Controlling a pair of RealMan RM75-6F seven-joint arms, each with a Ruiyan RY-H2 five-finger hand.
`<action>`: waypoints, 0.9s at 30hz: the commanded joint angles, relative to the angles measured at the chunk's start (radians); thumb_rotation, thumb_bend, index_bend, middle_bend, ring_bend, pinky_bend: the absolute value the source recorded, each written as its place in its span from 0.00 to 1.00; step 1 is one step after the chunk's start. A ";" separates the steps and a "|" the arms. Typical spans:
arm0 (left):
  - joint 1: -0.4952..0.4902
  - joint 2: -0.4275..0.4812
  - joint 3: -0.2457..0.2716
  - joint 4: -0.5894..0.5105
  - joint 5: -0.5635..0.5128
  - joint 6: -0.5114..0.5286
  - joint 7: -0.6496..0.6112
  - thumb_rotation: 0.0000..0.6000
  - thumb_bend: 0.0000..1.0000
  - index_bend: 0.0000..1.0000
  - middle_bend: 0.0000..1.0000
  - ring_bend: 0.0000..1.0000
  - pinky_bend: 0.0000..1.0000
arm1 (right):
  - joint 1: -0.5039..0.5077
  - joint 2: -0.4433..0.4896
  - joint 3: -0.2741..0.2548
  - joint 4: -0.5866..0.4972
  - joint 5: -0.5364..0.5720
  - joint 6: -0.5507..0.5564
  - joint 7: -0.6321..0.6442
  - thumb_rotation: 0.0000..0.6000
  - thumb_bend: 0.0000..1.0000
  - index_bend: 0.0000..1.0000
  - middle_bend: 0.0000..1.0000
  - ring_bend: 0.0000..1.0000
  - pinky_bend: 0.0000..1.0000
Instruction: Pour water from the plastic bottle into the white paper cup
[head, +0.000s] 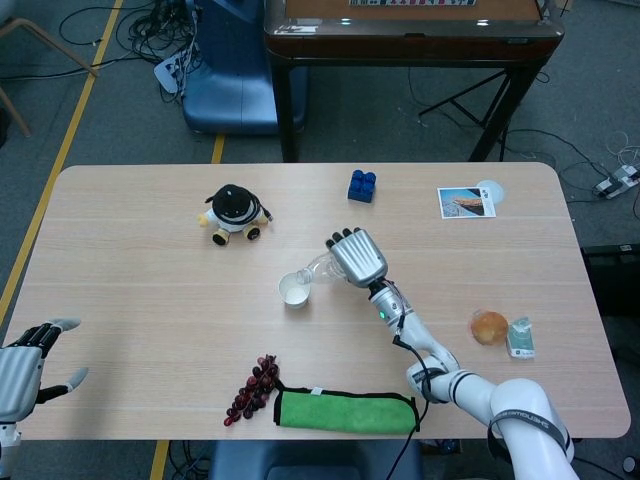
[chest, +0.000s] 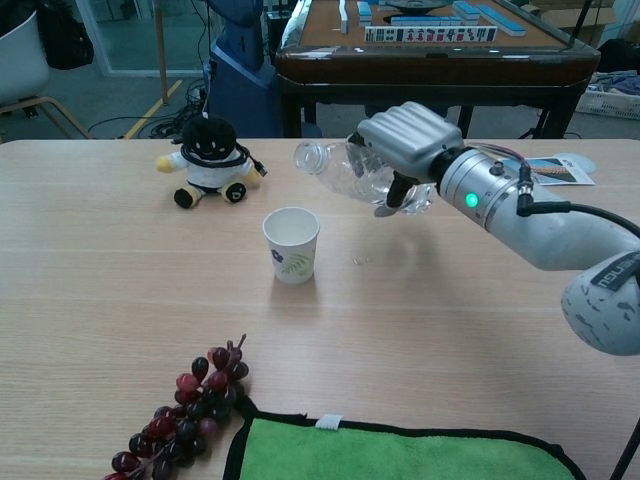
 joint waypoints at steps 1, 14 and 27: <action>0.000 0.000 0.000 0.000 0.000 0.000 0.000 1.00 0.15 0.28 0.30 0.34 0.60 | 0.003 0.004 0.003 -0.006 0.017 -0.011 -0.058 1.00 0.11 0.69 0.70 0.57 0.64; 0.000 0.001 0.001 0.000 -0.001 -0.003 0.000 1.00 0.15 0.28 0.30 0.34 0.60 | 0.019 -0.020 0.037 -0.001 0.101 -0.045 -0.287 1.00 0.11 0.69 0.70 0.57 0.64; 0.000 0.003 0.002 -0.005 0.004 -0.001 0.001 1.00 0.15 0.28 0.30 0.34 0.60 | 0.038 -0.021 0.050 -0.049 0.167 -0.071 -0.479 1.00 0.11 0.69 0.70 0.57 0.64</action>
